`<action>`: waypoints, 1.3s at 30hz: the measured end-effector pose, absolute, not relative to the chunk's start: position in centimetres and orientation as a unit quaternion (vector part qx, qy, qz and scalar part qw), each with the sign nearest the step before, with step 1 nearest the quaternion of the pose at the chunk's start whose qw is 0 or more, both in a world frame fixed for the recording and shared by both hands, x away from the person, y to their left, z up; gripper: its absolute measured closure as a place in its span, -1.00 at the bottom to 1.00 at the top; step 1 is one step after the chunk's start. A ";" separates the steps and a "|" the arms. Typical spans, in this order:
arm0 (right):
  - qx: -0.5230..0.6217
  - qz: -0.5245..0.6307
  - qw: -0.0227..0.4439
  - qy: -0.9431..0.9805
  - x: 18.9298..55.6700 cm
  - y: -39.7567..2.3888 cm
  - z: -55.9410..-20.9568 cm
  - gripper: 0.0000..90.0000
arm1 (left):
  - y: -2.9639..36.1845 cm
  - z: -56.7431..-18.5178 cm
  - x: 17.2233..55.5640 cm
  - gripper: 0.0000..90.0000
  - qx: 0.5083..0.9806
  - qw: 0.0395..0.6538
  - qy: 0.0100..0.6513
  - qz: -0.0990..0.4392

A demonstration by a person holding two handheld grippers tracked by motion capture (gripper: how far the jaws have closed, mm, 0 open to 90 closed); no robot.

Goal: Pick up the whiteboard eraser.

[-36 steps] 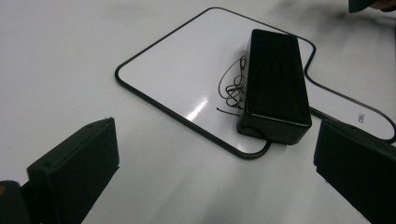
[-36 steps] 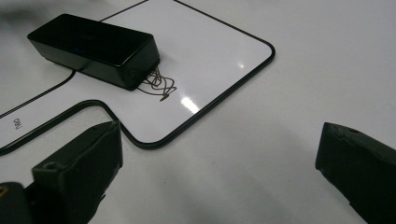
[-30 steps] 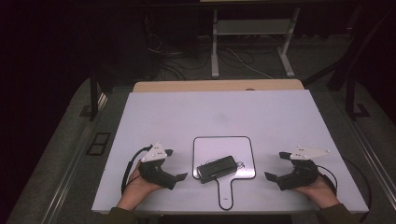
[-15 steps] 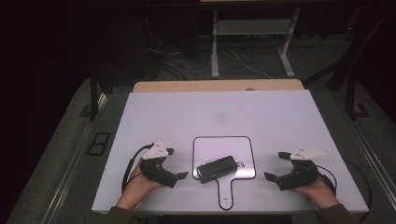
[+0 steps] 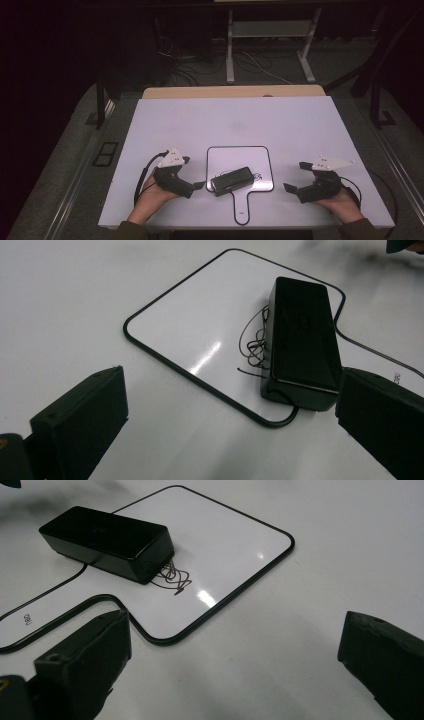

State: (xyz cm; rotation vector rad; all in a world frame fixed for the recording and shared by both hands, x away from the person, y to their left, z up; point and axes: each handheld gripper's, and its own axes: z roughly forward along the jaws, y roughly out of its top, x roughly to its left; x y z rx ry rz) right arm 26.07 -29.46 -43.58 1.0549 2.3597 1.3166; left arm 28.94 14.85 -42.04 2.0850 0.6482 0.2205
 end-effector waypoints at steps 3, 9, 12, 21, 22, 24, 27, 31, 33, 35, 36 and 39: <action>0.360 0.452 0.121 0.807 26.1 -29.5 -43.5 -1.00 | 14.6 -42.0 29.0 -1.00 0.845 0.458 0.263 0.088; 0.358 0.457 0.122 0.805 26.1 -29.6 -43.4 -1.00 | 14.1 -41.6 29.1 -1.00 0.846 0.459 0.258 0.085; 0.355 0.458 0.122 0.806 26.0 -29.5 -43.3 -1.00 | 13.9 -41.5 29.2 -1.00 0.847 0.458 0.258 0.085; 0.353 0.458 0.125 0.806 25.9 -29.3 -43.2 -1.00 | 12.9 -40.7 29.3 -1.00 0.850 0.455 0.249 0.089; 0.353 0.458 0.124 0.806 25.9 -29.3 -43.2 -1.00 | 12.5 -40.6 29.4 -1.00 0.850 0.456 0.248 0.088; 0.353 0.459 0.124 0.806 25.9 -29.3 -43.2 -1.00 | 12.4 -40.5 29.5 -1.00 0.852 0.453 0.248 0.087; 0.349 0.458 0.124 0.808 25.9 -29.2 -43.2 -1.00 | 11.5 -40.3 29.6 -1.00 0.856 0.447 0.243 0.088; 0.349 0.459 0.123 0.808 25.8 -29.1 -43.1 -1.00 | 10.7 -40.2 29.7 -1.00 0.858 0.446 0.240 0.085; 0.349 0.460 0.124 0.807 25.8 -29.1 -43.1 -1.00 | 9.9 -40.1 29.7 -1.00 0.863 0.440 0.233 0.085; 0.349 0.460 0.125 0.807 25.7 -29.1 -43.1 -1.00 | 9.4 -40.0 29.6 -1.00 0.865 0.437 0.230 0.085; 0.349 0.460 0.125 0.807 25.7 -29.1 -43.1 -1.00 | 9.4 -40.0 29.6 -1.00 0.865 0.437 0.230 0.085; 0.350 0.460 0.123 0.806 25.8 -29.1 -43.1 -1.00 | 8.6 -39.8 29.8 -1.00 0.869 0.431 0.227 0.083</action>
